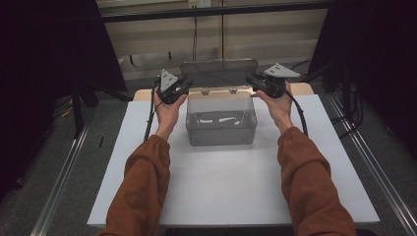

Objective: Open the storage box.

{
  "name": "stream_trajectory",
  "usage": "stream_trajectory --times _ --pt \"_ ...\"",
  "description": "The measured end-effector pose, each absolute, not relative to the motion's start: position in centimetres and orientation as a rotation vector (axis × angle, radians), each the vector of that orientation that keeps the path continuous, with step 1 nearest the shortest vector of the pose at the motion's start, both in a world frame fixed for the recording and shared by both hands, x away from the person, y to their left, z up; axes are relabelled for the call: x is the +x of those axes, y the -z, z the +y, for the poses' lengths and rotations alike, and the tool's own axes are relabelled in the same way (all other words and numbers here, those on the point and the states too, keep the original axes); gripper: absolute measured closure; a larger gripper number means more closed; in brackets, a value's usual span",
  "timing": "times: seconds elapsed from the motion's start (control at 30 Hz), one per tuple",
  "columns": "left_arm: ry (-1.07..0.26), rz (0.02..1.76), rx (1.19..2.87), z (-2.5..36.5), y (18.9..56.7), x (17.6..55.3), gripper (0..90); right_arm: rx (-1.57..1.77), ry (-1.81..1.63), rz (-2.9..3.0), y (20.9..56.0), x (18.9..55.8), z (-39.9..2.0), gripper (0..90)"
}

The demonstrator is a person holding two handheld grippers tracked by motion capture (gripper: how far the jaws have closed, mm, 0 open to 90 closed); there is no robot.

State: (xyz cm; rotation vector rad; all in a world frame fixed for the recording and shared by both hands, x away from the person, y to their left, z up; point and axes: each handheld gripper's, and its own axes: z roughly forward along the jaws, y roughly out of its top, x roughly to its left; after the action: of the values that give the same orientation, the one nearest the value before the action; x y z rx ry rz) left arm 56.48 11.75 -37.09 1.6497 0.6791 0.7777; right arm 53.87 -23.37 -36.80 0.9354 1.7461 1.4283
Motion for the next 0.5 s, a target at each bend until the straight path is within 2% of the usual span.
stream_trajectory --times 0.13,0.37,0.5 --pt "-0.770 0.682 1.642 11.82 37.20 56.61 68.4 0.942 -1.430 1.750 36.97 54.07 -23.49 65.6" --pt "-0.767 0.688 1.635 11.82 37.45 56.88 69.7 0.975 -1.420 1.724 37.27 54.27 -23.84 58.1" --pt "-0.773 0.687 1.643 11.87 37.51 57.03 70.9 0.972 -1.416 1.730 37.50 54.42 -23.86 58.6"
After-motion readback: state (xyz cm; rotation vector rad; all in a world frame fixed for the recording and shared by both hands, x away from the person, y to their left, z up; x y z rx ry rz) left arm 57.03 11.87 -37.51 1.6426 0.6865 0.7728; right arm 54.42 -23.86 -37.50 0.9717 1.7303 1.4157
